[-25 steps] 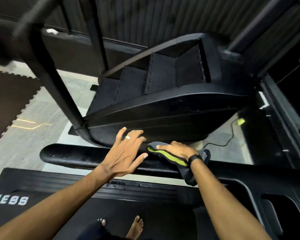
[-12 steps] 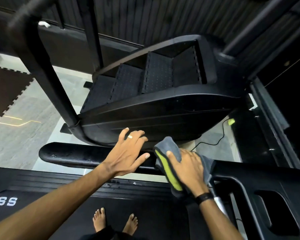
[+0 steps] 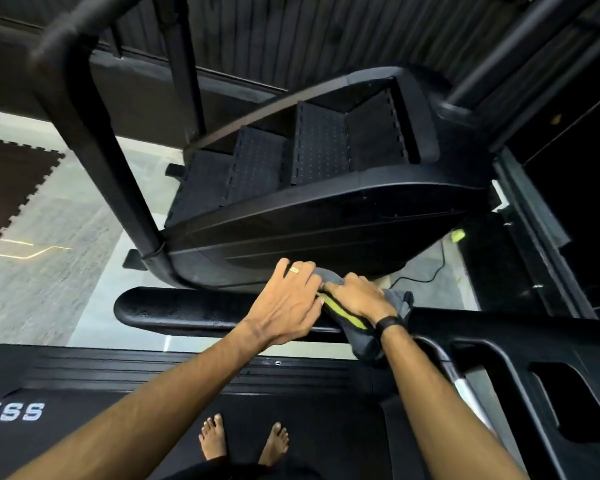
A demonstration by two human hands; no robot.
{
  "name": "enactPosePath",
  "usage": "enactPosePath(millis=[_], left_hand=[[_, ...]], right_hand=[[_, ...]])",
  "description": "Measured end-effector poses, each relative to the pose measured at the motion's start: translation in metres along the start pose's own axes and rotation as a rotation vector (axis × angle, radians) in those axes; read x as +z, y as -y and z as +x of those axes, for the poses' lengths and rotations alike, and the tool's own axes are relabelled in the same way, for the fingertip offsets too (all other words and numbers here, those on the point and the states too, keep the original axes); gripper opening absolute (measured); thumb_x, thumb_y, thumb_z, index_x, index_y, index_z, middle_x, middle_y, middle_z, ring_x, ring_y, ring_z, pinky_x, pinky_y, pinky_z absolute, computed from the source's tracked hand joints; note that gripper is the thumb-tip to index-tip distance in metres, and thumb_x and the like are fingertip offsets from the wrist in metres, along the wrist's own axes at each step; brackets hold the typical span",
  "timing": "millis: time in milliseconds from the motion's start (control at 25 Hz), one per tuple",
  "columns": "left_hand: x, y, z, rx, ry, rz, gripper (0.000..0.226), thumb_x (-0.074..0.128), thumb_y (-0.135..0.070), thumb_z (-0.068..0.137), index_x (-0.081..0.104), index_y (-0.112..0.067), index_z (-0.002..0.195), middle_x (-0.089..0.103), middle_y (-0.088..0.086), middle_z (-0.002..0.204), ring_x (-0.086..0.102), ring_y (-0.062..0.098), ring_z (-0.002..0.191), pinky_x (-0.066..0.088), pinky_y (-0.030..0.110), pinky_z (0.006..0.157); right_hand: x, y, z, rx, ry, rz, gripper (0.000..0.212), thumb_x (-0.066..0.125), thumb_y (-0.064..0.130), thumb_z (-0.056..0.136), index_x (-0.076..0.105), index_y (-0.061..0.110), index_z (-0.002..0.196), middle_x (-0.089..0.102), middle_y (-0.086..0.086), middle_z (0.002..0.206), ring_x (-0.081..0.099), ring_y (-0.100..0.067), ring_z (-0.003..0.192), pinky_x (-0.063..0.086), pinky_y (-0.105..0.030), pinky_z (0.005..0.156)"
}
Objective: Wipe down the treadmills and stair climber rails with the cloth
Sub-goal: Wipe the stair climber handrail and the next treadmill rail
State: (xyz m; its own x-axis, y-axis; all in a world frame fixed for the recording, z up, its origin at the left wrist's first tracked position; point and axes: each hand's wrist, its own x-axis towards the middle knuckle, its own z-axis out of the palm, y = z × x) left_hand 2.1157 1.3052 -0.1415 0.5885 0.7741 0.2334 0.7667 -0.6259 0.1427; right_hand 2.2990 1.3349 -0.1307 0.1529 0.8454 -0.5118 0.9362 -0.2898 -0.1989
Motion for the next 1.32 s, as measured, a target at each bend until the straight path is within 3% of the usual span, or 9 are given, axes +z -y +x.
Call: enactPosePath(millis=[160, 280, 480, 600, 680, 800, 1000, 1120, 1320], left_hand=[[0.001, 0.002, -0.002, 0.018, 0.016, -0.054, 0.041, 0.027, -0.040, 0.100, 0.058, -0.012, 0.106, 0.059, 0.011, 0.111, 0.054, 0.025, 0.095, 0.044, 0.044, 0.088], [0.000, 0.002, -0.002, -0.005, 0.040, -0.049, 0.044, 0.024, -0.041, 0.100, 0.057, -0.014, 0.107, 0.059, 0.008, 0.109, 0.053, 0.024, 0.094, 0.043, 0.043, 0.087], [0.002, 0.000, 0.001, -0.063, 0.023, -0.007, 0.044, 0.025, -0.042, 0.101, 0.059, -0.014, 0.103, 0.059, 0.008, 0.106, 0.054, 0.025, 0.092, 0.040, 0.043, 0.090], [0.001, 0.000, 0.003, -0.109, 0.015, 0.006, 0.043, 0.028, -0.044, 0.101, 0.059, -0.014, 0.100, 0.059, 0.007, 0.104, 0.054, 0.024, 0.091, 0.039, 0.044, 0.091], [0.000, -0.001, 0.004, -0.137, 0.021, 0.011, 0.041, 0.030, -0.044, 0.100, 0.059, -0.015, 0.099, 0.059, 0.006, 0.105, 0.054, 0.024, 0.092, 0.039, 0.045, 0.093], [0.002, -0.003, 0.001, -0.172, 0.005, 0.022, 0.039, 0.031, -0.044, 0.101, 0.057, -0.015, 0.096, 0.059, 0.005, 0.103, 0.055, 0.026, 0.091, 0.040, 0.045, 0.093], [0.003, -0.007, 0.001, -0.225, 0.000, 0.075, 0.038, 0.034, -0.043, 0.099, 0.056, -0.014, 0.090, 0.058, 0.007, 0.095, 0.054, 0.028, 0.085, 0.041, 0.045, 0.088], [0.001, -0.009, -0.003, -0.303, -0.006, 0.103, 0.042, 0.032, -0.046, 0.098, 0.056, -0.013, 0.090, 0.057, 0.006, 0.094, 0.055, 0.028, 0.084, 0.039, 0.046, 0.091], [-0.002, -0.008, -0.007, -0.459, 0.057, 0.079, 0.053, 0.022, -0.055, 0.098, 0.057, -0.015, 0.100, 0.056, 0.003, 0.104, 0.056, 0.025, 0.097, 0.034, 0.047, 0.100]], right_hand=[[0.017, -0.031, -0.062, -0.216, -0.385, 0.037, 0.051, 0.034, 0.064, 0.090, 0.069, 0.029, 0.094, 0.071, 0.007, 0.096, 0.066, -0.017, 0.097, 0.046, -0.032, 0.081], [0.003, -0.063, -0.061, -0.096, -0.484, 0.020, 0.045, 0.038, 0.058, 0.091, 0.070, 0.027, 0.097, 0.074, -0.001, 0.101, 0.066, -0.026, 0.097, 0.044, -0.034, 0.082], [-0.038, -0.102, 0.004, 0.241, -0.083, -0.018, 0.062, 0.041, 0.066, 0.086, 0.065, 0.020, 0.121, 0.066, -0.015, 0.127, 0.060, -0.037, 0.116, 0.043, -0.044, 0.097], [-0.041, -0.084, 0.042, 0.158, 0.168, 0.042, 0.061, 0.049, 0.057, 0.094, 0.057, 0.012, 0.134, 0.057, -0.014, 0.142, 0.054, -0.033, 0.127, 0.040, -0.040, 0.104], [-0.032, -0.056, 0.053, 0.081, 0.262, 0.004, 0.058, 0.050, 0.051, 0.097, 0.056, 0.008, 0.135, 0.055, -0.014, 0.143, 0.053, -0.033, 0.129, 0.039, -0.033, 0.094], [-0.015, -0.028, 0.044, -0.047, 0.262, 0.070, 0.060, 0.053, 0.056, 0.091, 0.061, 0.010, 0.129, 0.061, -0.014, 0.135, 0.059, -0.033, 0.120, 0.044, -0.035, 0.093], [-0.013, -0.058, -0.019, -0.324, -0.065, 0.083, 0.046, 0.040, 0.064, 0.085, 0.066, 0.026, 0.089, 0.073, 0.000, 0.089, 0.067, -0.026, 0.089, 0.053, -0.039, 0.081], [-0.024, -0.096, -0.032, -0.342, -0.164, 0.097, 0.043, 0.040, 0.062, 0.085, 0.067, 0.030, 0.096, 0.074, 0.003, 0.091, 0.067, -0.021, 0.088, 0.050, -0.034, 0.075], [-0.061, -0.144, 0.042, -0.038, 0.219, 0.193, 0.036, 0.058, 0.042, 0.097, 0.068, 0.009, 0.107, 0.068, -0.019, 0.111, 0.061, -0.027, 0.095, 0.050, -0.043, 0.088]])
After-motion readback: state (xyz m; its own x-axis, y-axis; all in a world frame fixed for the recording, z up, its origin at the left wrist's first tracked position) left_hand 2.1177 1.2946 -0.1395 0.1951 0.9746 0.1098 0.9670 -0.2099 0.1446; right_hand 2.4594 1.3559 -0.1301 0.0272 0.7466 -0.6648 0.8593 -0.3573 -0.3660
